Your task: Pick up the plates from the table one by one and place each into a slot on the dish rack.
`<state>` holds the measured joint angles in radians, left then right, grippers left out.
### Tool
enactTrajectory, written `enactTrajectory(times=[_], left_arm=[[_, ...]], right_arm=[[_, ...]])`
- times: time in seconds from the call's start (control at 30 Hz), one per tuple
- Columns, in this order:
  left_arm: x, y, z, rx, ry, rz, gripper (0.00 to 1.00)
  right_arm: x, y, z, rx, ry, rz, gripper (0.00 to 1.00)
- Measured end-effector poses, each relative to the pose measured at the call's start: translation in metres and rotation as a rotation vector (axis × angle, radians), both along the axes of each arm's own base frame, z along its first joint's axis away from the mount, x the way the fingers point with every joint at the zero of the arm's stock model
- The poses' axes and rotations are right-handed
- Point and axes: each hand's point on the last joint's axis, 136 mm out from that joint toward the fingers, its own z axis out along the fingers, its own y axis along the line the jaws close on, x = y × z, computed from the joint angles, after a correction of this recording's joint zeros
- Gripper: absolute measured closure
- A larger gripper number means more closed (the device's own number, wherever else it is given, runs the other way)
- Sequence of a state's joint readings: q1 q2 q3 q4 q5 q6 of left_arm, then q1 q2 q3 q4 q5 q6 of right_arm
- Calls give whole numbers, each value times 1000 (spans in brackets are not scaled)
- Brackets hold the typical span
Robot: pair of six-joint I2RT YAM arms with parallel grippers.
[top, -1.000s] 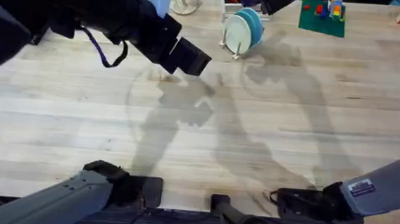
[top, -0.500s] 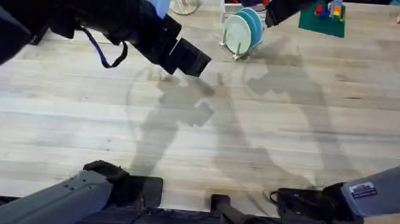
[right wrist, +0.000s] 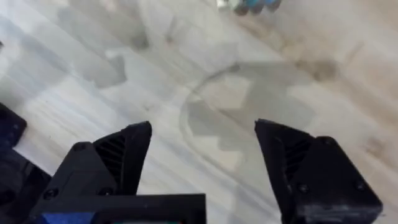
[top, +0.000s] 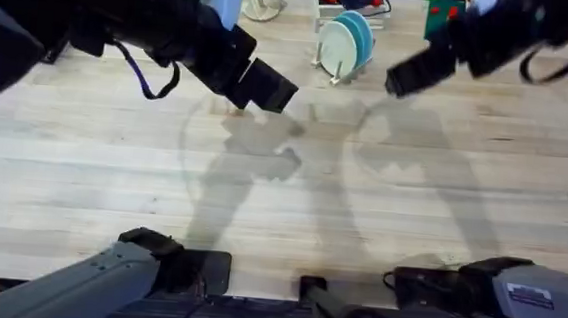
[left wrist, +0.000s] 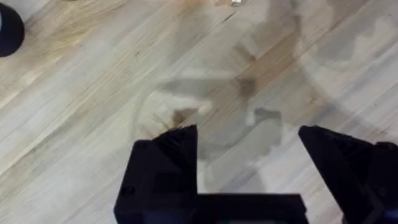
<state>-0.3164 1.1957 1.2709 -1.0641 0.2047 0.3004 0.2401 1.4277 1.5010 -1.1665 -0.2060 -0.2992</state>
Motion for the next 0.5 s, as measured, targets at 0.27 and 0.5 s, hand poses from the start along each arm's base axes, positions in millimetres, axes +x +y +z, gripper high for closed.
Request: enactTrajectory(times=[0.27, 0.5], left_arm=[[0, 0, 0, 0, 0, 0, 8], [0, 0, 0, 0, 0, 0, 8]], right_arm=[[-14, -3, -8, 4, 1, -11, 8], [-17, -4, -8, 1, 12, -11, 7]])
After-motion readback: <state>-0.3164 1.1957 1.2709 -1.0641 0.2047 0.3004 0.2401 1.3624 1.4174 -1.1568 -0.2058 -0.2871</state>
